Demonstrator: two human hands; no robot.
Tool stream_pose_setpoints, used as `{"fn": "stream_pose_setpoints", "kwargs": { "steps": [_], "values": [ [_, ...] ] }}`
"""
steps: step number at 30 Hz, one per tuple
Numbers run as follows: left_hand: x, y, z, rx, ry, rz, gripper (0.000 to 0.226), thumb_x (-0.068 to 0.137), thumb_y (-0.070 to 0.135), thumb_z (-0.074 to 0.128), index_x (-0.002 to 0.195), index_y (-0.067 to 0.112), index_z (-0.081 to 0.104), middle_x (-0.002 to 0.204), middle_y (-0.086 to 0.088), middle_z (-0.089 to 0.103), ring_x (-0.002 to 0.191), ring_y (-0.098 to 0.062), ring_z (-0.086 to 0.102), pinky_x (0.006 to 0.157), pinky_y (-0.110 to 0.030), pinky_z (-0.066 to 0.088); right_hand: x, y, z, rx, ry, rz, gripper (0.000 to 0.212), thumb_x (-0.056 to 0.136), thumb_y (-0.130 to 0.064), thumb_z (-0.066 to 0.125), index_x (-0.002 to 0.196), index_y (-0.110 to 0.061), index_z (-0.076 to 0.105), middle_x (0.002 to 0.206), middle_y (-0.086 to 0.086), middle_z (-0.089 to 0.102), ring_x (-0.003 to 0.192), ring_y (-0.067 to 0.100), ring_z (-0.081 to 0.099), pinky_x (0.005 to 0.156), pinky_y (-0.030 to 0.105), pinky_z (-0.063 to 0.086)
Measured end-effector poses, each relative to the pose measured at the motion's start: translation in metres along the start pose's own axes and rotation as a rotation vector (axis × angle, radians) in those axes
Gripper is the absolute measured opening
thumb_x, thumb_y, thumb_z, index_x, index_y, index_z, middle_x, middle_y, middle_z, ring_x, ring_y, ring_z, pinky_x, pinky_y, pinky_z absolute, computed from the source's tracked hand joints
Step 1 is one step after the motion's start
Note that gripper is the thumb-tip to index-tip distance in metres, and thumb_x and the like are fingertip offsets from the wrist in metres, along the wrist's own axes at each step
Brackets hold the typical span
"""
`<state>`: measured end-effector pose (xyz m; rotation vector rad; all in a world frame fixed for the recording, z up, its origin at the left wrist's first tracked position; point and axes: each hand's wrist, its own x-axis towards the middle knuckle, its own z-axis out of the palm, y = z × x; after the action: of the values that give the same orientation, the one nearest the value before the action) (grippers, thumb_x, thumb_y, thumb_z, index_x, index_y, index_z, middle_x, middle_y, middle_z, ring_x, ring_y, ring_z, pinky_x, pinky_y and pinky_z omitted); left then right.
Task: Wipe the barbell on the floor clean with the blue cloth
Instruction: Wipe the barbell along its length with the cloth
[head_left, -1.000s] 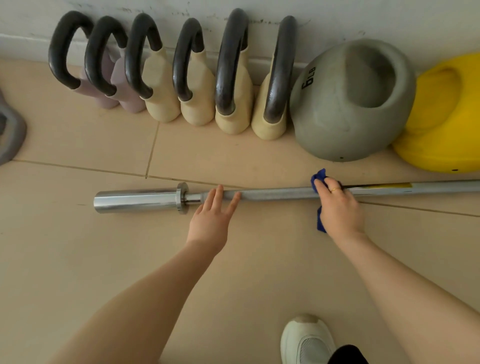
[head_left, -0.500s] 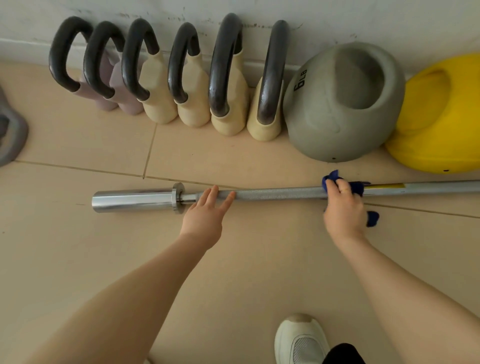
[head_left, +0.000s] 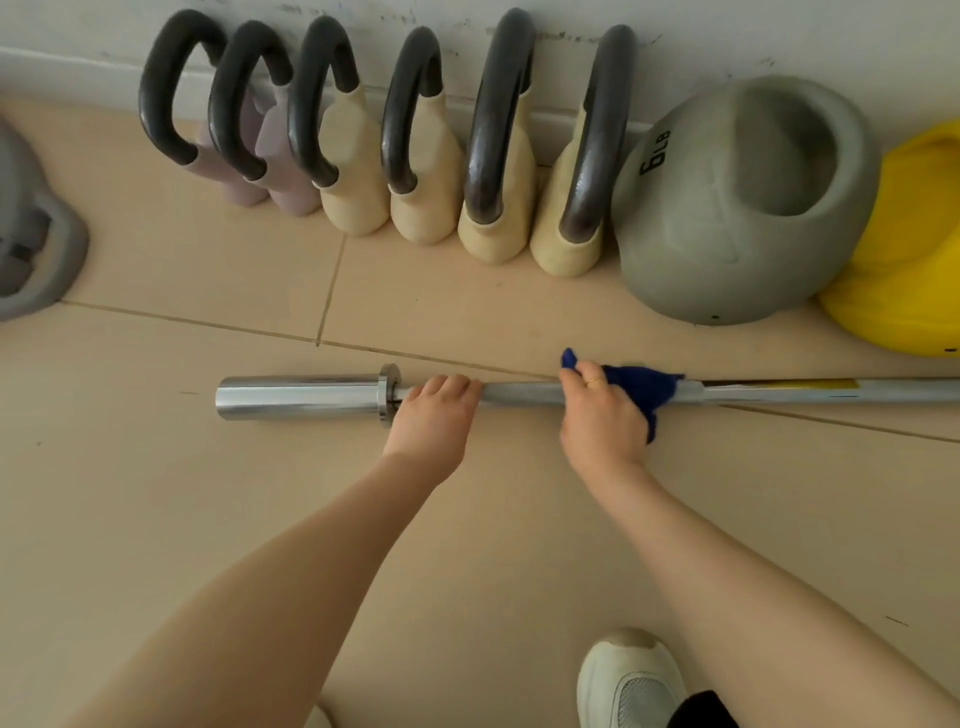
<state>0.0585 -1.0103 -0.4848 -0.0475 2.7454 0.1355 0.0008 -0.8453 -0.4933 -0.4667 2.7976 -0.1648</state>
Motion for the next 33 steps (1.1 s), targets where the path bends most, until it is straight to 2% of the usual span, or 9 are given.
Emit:
{"fn": "stream_pose_setpoints", "kwargs": {
  "steps": [3, 7, 9, 11, 14, 20, 23, 26, 33],
  "values": [
    [-0.007, -0.005, 0.007, 0.088, 0.139, 0.094, 0.05, 0.045, 0.004, 0.08, 0.094, 0.013, 0.071, 0.078, -0.003, 0.063, 0.068, -0.023, 0.063, 0.06, -0.027, 0.049, -0.011, -0.027, 0.012, 0.083, -0.069, -0.124, 0.042, 0.089, -0.006, 0.045, 0.13, -0.014, 0.048, 0.138, 0.006, 0.045, 0.093, 0.032, 0.059, 0.065, 0.036, 0.047],
    [-0.011, -0.024, 0.013, 0.12, 0.177, 0.108, 0.032, 0.04, 0.006, 0.085, 0.068, 0.014, 0.071, 0.069, -0.002, 0.063, 0.067, -0.025, 0.063, 0.065, -0.029, 0.052, -0.022, -0.018, 0.015, 0.013, -0.017, -0.198, 0.045, 0.064, 0.003, 0.07, 0.107, -0.01, 0.066, 0.11, 0.01, 0.065, 0.059, 0.029, 0.059, 0.042, 0.027, 0.039],
    [-0.014, -0.031, 0.013, 0.117, 0.162, 0.04, 0.037, 0.042, 0.01, 0.086, 0.076, 0.013, 0.07, 0.081, -0.003, 0.067, 0.08, -0.026, 0.065, 0.076, -0.033, 0.052, -0.025, -0.017, 0.014, -0.013, 0.005, -0.14, 0.04, 0.064, 0.003, 0.07, 0.101, -0.01, 0.066, 0.1, 0.01, 0.065, 0.055, 0.029, 0.058, 0.04, 0.025, 0.034],
    [-0.017, -0.04, 0.005, 0.08, 0.084, -0.064, 0.049, 0.058, 0.024, 0.085, 0.102, 0.012, 0.066, 0.107, -0.006, 0.064, 0.106, -0.026, 0.059, 0.095, -0.036, 0.044, -0.02, -0.031, 0.012, 0.039, -0.035, 0.056, 0.033, 0.079, 0.002, 0.054, 0.11, -0.009, 0.059, 0.111, 0.011, 0.058, 0.073, 0.033, 0.061, 0.05, 0.031, 0.04],
    [-0.023, -0.059, -0.003, -0.001, -0.174, -0.097, 0.075, 0.081, 0.039, 0.068, 0.14, 0.011, 0.031, 0.15, -0.008, 0.026, 0.141, -0.025, 0.019, 0.115, -0.035, 0.016, -0.014, -0.064, 0.012, 0.021, -0.069, 0.17, 0.033, 0.088, -0.002, 0.043, 0.119, -0.011, 0.052, 0.121, 0.01, 0.05, 0.09, 0.033, 0.06, 0.065, 0.037, 0.049],
    [-0.033, -0.069, 0.0, -0.031, -0.219, -0.008, 0.081, 0.082, 0.033, 0.068, 0.143, 0.008, 0.022, 0.151, -0.006, 0.027, 0.143, -0.023, 0.015, 0.116, -0.033, 0.015, -0.024, -0.107, 0.017, 0.124, -0.211, -0.211, 0.035, 0.092, -0.009, 0.042, 0.125, -0.017, 0.05, 0.131, 0.004, 0.046, 0.099, 0.03, 0.058, 0.067, 0.035, 0.046],
    [-0.039, -0.071, 0.001, -0.268, -0.242, -0.058, 0.085, 0.083, 0.033, 0.066, 0.148, 0.01, 0.016, 0.155, -0.004, 0.019, 0.144, -0.02, 0.014, 0.115, -0.034, 0.02, -0.01, -0.067, 0.006, 0.121, -0.231, -0.143, 0.034, 0.09, -0.012, 0.043, 0.118, -0.024, 0.056, 0.126, 0.001, 0.05, 0.105, 0.031, 0.056, 0.076, 0.035, 0.046],
    [-0.043, -0.077, 0.001, -0.342, -0.221, -0.051, 0.077, 0.083, 0.028, 0.062, 0.147, 0.014, 0.022, 0.152, -0.002, 0.026, 0.141, -0.02, 0.02, 0.113, -0.034, 0.024, -0.014, -0.061, 0.001, -0.009, -0.178, 0.02, 0.028, 0.092, -0.012, 0.042, 0.115, -0.021, 0.057, 0.123, 0.004, 0.052, 0.099, 0.033, 0.059, 0.07, 0.033, 0.043],
    [-0.044, -0.077, -0.003, -0.139, -0.255, 0.08, 0.082, 0.076, 0.039, 0.07, 0.143, 0.018, 0.028, 0.14, -0.005, 0.035, 0.13, -0.025, 0.03, 0.106, -0.033, 0.028, -0.041, -0.124, 0.019, 0.086, -0.287, -0.207, 0.031, 0.091, -0.011, 0.045, 0.119, -0.018, 0.054, 0.123, 0.004, 0.049, 0.094, 0.034, 0.06, 0.067, 0.038, 0.046]
  ]
}}
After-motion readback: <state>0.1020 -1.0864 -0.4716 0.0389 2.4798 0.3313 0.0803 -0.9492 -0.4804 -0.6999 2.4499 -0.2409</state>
